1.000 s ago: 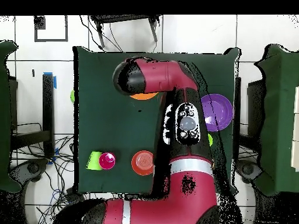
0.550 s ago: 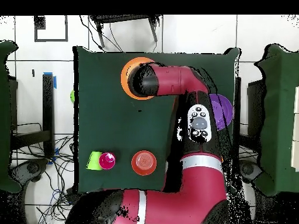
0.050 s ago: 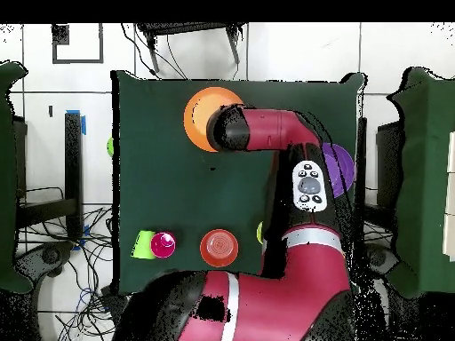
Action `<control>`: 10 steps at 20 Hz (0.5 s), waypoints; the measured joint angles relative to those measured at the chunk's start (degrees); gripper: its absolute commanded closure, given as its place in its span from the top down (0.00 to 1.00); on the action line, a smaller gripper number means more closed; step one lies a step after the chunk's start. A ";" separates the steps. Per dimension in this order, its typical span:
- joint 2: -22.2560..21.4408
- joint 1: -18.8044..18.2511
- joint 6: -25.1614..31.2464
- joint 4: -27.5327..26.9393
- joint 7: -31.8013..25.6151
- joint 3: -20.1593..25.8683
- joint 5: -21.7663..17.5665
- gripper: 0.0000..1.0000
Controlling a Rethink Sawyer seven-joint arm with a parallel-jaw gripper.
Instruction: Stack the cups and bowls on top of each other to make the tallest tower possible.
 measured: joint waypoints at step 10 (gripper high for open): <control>2.71 -4.35 -1.97 -0.04 0.00 0.41 -0.01 1.00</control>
